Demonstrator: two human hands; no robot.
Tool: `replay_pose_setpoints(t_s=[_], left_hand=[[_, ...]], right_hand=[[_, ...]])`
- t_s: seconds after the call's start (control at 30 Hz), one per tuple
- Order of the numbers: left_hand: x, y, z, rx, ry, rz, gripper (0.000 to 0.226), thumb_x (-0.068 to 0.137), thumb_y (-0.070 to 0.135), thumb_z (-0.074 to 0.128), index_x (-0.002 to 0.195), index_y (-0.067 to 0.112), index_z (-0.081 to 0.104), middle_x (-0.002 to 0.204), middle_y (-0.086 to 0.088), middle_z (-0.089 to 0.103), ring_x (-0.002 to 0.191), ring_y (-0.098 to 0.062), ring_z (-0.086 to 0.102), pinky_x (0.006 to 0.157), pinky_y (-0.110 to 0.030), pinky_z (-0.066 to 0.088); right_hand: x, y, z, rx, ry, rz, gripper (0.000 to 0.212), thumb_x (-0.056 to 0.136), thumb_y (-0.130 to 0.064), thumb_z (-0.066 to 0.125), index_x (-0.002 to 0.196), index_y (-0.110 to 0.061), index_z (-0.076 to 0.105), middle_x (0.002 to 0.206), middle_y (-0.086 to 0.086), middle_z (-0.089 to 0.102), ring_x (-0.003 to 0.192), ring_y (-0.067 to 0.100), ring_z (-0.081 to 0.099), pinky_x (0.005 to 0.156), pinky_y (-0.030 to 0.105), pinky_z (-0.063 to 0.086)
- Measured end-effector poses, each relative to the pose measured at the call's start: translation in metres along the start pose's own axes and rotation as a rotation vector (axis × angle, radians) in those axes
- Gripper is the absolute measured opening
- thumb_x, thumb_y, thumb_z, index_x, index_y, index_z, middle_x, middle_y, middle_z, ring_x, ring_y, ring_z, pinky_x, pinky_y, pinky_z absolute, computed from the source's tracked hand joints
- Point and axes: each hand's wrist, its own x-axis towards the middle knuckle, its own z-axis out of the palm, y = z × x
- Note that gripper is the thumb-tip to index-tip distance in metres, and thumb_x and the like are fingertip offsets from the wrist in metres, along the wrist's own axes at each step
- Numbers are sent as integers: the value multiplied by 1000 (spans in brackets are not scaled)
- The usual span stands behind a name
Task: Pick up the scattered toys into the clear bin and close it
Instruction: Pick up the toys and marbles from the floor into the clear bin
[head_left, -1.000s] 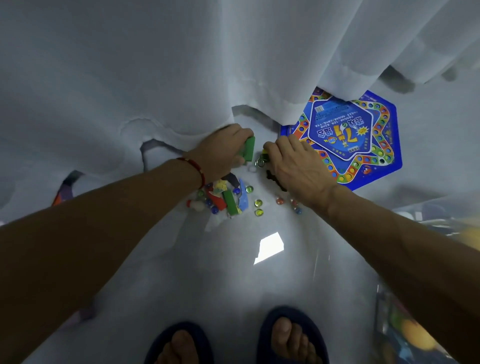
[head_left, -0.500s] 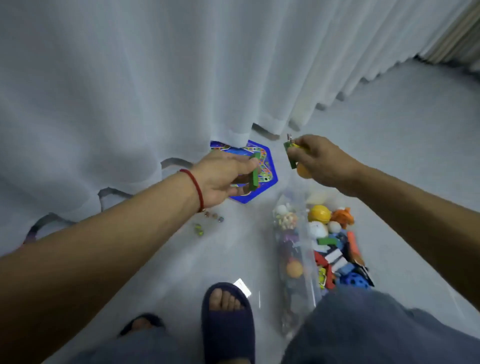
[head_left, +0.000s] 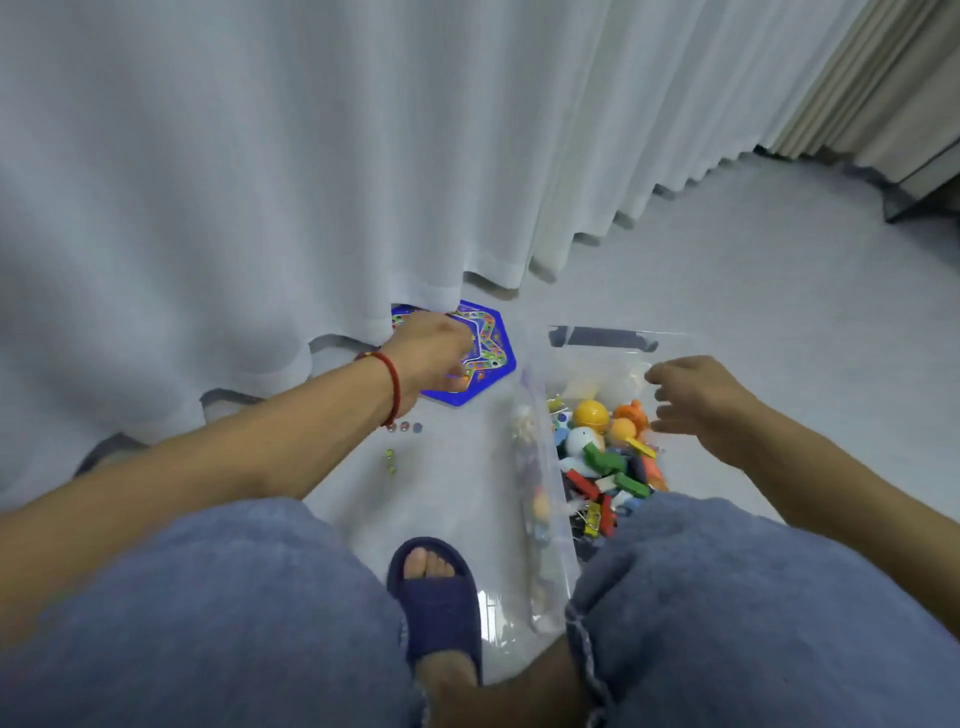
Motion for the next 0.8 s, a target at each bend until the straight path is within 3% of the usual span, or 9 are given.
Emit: replay_pose_setpoints(t_s=[0.13,0.23,0.33,0.47,0.57,0.63,0.7,0.8], left_hand=[[-9,-81,-79,124,305,-105,16,86,0,57,87,13,66,85,-16,62,66,-26,59,56,-30,54],[-25,-142,-116,222,392,-249,16,82,4,62,89,16,68,91,-13,67,77,-29,64,74,-41,60],[-34,-198,-133,342,394,-334,22,81,11,68,99,22,63,104,-8,65,89,-27,65,86,-43,57],[-27,-252,-147,525,394,-340,37,82,20,72,116,19,57,116,-7,59,102,-23,56,93,-33,49],[-4,-272,-153,622,382,-293,53,80,26,75,127,17,51,123,-10,52,104,-25,54,92,-31,45],[18,-283,-157,641,401,-260,65,78,30,77,134,18,45,129,-10,47,111,-25,51,95,-30,44],[40,-291,-160,669,434,-211,73,75,32,79,137,20,42,133,-9,44,117,-24,47,96,-30,43],[67,-295,-163,703,470,-130,65,73,30,77,129,20,47,126,-7,47,112,-20,46,90,-29,47]], right_hand=[[-27,-34,63,-111,-227,-334,19,96,-10,54,109,-9,67,99,14,69,84,24,68,79,43,61],[-29,-42,138,-219,-493,-369,13,95,-12,56,102,-12,67,93,10,68,79,22,69,68,38,61],[-11,-20,228,-476,-615,-315,20,94,-12,57,113,-13,61,105,11,62,86,27,70,70,42,63],[26,40,321,-818,-530,-238,49,93,-28,61,138,-19,43,134,12,46,108,34,62,89,46,57],[45,75,354,-875,-346,-339,59,92,-38,63,142,-23,36,137,9,42,111,33,58,87,46,56],[55,88,370,-757,-247,-477,52,94,-29,64,141,-18,43,133,10,46,107,32,58,86,44,55],[62,96,383,-617,-191,-606,30,94,-11,62,124,-8,59,122,13,56,100,30,59,87,42,54],[64,107,392,-478,-167,-666,13,96,-3,59,106,-5,67,106,14,64,92,27,59,86,43,53]])
